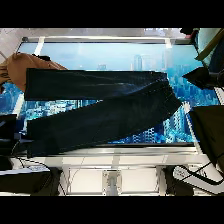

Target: Fold the clothes and pants, and hang the long-sleeved shirts on hangers.

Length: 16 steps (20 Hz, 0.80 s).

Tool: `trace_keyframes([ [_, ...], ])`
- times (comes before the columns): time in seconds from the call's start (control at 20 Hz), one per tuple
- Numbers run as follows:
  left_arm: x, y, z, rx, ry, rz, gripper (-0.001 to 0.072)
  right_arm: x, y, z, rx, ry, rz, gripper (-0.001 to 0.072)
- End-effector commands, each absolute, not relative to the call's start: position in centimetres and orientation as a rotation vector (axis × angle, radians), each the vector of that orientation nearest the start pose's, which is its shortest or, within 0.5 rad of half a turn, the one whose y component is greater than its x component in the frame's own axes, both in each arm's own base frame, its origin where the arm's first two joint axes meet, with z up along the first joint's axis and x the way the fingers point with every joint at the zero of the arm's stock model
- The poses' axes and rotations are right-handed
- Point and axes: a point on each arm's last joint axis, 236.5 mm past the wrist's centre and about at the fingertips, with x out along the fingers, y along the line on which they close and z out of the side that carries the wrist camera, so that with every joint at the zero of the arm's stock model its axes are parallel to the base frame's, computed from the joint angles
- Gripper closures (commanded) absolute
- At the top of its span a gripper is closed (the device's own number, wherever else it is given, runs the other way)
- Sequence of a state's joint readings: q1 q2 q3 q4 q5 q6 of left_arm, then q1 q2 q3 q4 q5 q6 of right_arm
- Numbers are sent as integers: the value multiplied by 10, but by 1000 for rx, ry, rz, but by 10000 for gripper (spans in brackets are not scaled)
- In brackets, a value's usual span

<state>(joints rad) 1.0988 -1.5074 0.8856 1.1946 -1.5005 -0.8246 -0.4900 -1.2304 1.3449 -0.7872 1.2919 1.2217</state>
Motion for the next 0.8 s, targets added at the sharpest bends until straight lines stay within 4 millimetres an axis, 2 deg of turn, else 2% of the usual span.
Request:
trace_keyframes([
  [0.0,177,133,-105,-845,1548,-185,89,414,-39,151,543,860,267,280],
  [0.05,178,130,-105,-842,1557,-199,166,414,-39,151,542,860,267,280],
  [0.15,178,124,-102,-843,1570,-225,664,414,-41,150,539,862,262,280],
  [0.25,178,121,-98,-847,1571,-233,685,410,-48,142,498,889,235,280],
  [0.45,186,130,-84,-796,1518,-183,685,386,-80,105,397,1011,132,280],
  [0.55,209,143,-69,-766,1407,-109,685,371,-90,73,492,1033,86,280],
  [0.65,233,153,-51,-772,1283,-32,685,354,-100,29,603,1048,20,279],
  [0.75,251,160,-36,-800,1182,29,685,350,-109,-10,699,1020,-69,279],
])
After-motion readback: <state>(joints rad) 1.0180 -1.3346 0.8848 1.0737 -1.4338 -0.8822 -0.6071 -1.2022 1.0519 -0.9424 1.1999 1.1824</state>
